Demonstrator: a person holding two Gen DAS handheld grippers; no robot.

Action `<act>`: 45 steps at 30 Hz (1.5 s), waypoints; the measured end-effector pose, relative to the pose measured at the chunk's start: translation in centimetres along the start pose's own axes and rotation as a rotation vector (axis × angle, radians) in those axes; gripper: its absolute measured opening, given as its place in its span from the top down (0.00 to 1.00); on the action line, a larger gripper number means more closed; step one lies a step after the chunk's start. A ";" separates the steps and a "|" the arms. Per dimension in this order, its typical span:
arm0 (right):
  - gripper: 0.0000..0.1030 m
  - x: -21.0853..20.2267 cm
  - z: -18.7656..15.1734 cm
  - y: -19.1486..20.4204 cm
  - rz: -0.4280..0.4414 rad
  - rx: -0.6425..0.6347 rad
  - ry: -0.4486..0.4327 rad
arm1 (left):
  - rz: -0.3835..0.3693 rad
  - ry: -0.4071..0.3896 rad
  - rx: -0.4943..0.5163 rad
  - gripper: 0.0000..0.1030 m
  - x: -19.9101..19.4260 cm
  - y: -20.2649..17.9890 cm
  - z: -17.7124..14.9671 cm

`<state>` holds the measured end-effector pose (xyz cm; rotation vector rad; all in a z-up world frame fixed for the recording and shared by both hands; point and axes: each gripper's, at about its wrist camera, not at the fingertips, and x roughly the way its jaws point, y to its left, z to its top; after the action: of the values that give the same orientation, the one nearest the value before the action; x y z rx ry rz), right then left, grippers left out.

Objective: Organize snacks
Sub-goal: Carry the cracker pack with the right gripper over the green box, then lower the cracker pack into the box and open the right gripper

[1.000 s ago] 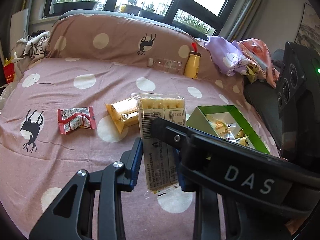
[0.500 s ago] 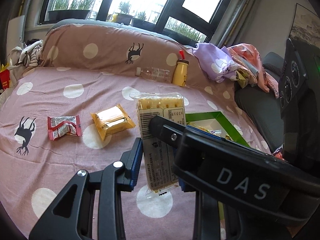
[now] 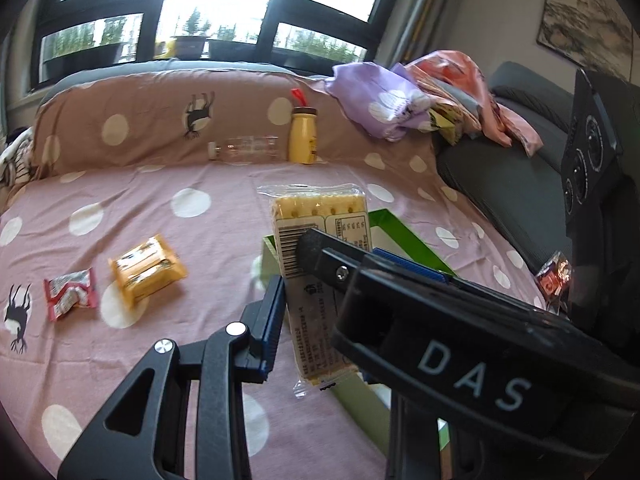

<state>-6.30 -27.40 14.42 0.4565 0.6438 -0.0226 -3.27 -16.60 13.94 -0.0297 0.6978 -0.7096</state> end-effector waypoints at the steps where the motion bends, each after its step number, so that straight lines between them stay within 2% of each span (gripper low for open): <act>1: 0.50 -0.2 0.1 -0.6 -0.006 0.012 -0.004 | -0.006 0.007 0.010 0.72 0.3 -0.4 0.1; 17: 0.50 -1.4 0.5 -8.6 -0.129 0.200 0.010 | -0.122 0.155 0.088 0.72 6.1 -6.3 0.2; 32: 0.49 0.4 -0.4 -12.5 -0.237 0.282 0.121 | -0.200 0.318 0.036 0.72 10.7 -7.4 -1.3; 45: 0.49 1.7 -0.9 -14.3 -0.280 0.311 0.182 | -0.225 0.399 -0.009 0.72 12.6 -7.3 -2.2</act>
<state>-7.71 -39.71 7.04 0.6696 0.8846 -0.3541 -2.01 -29.41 6.76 0.0272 1.0912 -0.9408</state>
